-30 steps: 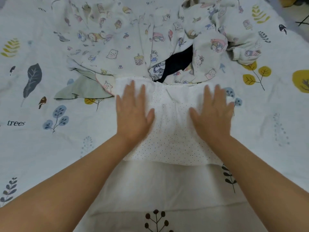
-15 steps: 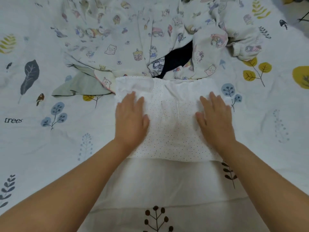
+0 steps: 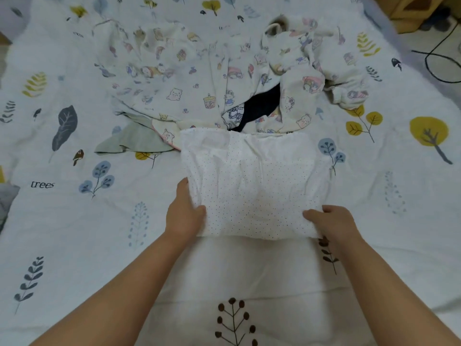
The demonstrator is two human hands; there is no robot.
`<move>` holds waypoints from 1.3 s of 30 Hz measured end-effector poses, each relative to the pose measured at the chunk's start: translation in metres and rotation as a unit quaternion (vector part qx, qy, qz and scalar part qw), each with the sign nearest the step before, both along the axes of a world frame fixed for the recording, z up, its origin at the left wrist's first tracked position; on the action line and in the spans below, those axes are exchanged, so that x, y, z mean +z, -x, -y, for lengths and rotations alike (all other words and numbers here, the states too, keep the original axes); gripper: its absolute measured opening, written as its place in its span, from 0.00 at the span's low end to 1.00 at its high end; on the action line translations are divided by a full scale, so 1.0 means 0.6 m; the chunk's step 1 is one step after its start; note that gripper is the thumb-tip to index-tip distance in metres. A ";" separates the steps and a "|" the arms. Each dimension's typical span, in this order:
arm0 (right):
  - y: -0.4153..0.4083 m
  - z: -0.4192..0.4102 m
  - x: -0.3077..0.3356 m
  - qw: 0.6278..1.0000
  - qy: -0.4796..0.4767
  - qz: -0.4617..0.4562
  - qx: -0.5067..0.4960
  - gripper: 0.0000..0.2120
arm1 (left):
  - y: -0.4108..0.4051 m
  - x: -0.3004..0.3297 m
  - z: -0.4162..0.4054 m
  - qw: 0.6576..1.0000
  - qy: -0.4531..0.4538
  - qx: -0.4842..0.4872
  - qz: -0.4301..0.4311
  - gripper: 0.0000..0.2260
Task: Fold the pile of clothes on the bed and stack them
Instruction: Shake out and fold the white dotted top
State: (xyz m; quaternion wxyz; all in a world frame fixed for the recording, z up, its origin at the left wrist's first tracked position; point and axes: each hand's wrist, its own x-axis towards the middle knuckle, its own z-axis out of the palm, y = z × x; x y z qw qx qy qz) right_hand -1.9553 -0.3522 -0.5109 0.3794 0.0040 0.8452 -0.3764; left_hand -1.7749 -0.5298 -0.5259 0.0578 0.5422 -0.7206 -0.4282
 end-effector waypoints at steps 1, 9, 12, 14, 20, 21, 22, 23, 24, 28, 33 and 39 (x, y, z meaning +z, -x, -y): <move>0.000 -0.001 0.007 1.000 0.002 0.000 0.006 0.10 | -0.003 0.005 -0.005 1.000 -0.002 -0.014 -0.006 0.30; -0.003 -0.027 0.017 0.999 -0.020 0.021 0.015 0.11 | -0.053 0.005 -0.049 0.990 0.006 -0.078 0.120 0.41; -0.024 -0.012 0.023 0.999 -0.021 -0.040 0.028 0.04 | -0.053 -0.006 -0.043 0.982 0.053 -0.105 0.144 0.44; -0.044 0.010 0.037 0.991 -0.020 -0.120 0.049 0.10 | -0.050 -0.014 -0.027 0.986 0.035 -0.113 0.115 0.38; -0.173 0.097 0.088 0.911 0.001 -0.316 0.264 0.24 | -0.048 0.002 0.010 0.995 -0.056 -0.027 -0.075 0.18; -0.198 0.110 0.082 0.892 -0.016 -0.329 0.310 0.26 | -0.050 0.006 0.014 0.991 -0.089 0.002 -0.100 0.17; -0.219 0.119 0.070 0.867 -0.025 -0.356 0.348 0.28 | -0.051 0.010 0.019 0.982 -0.136 0.036 -0.124 0.17; -0.239 0.126 0.057 0.847 -0.018 -0.370 0.382 0.30 | -0.052 0.018 0.023 0.969 -0.186 0.068 -0.146 0.21; -0.257 0.131 0.045 0.834 -0.006 -0.372 0.407 0.32 | -0.052 0.022 0.028 0.959 -0.223 0.093 -0.151 0.25; -0.285 0.134 0.000 0.793 0.045 -0.297 0.531 0.27 | -0.047 0.030 0.040 0.970 -0.195 0.093 -0.107 0.21; -0.266 0.127 -0.005 0.824 0.179 -0.363 0.396 0.16 | -0.044 -0.007 0.061 0.998 0.014 0.033 -0.045 0.06; -0.205 0.133 -0.063 0.812 -0.028 -0.438 0.385 0.27 | -0.034 -0.021 0.047 0.971 0.239 -0.014 0.005 0.29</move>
